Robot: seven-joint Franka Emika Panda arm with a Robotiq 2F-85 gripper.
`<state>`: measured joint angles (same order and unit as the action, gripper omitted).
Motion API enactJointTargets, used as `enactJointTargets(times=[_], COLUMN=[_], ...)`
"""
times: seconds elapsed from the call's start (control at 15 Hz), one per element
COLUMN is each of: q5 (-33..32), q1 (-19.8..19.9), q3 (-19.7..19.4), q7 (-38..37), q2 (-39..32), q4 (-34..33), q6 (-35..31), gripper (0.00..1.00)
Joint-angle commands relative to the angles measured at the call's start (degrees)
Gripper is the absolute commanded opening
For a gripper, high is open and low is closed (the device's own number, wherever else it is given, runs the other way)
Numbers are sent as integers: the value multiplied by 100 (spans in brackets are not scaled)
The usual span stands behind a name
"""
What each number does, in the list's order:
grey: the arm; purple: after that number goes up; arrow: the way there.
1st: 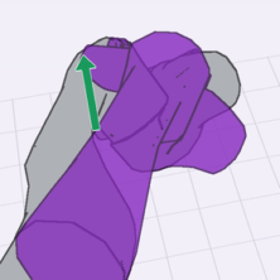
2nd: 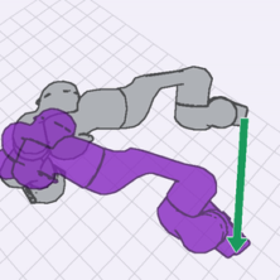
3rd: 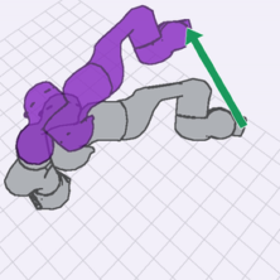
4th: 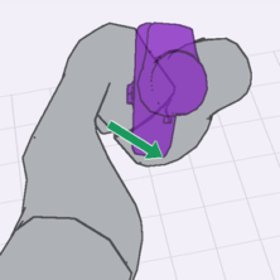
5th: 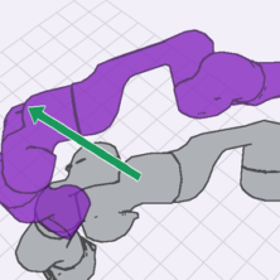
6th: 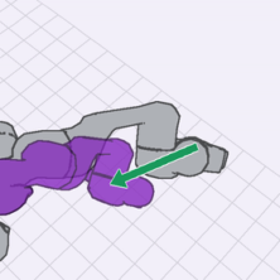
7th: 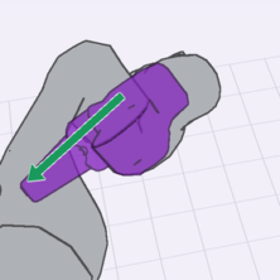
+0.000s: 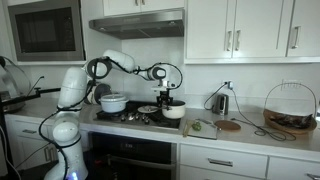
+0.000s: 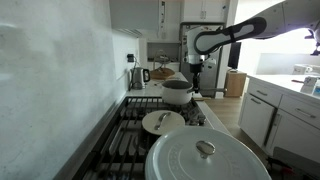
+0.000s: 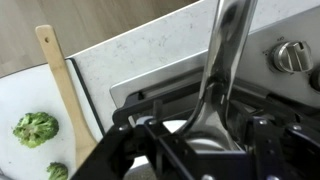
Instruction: Move the pot to the left.
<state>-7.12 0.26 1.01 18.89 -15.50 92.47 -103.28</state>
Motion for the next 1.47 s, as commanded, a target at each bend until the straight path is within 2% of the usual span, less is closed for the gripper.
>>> enactJointTargets(times=[0.0,0.13,0.2,0.27,0.33,0.47,1.4], q5=[85,79,77,68,64,60,103], q1=[36,25,24,22,20,18,-8], q3=[46,55,57,57,57,59,129], q7=[125,119,119,118,111,109,351], q2=[-72,-71,-72,-70,-75,-74,-5], q4=[-192,-203,-206,-208,-216,-217,-112], q6=[108,125,130,171,186,215,277], gripper=[51,41,41,35,35,16,13])
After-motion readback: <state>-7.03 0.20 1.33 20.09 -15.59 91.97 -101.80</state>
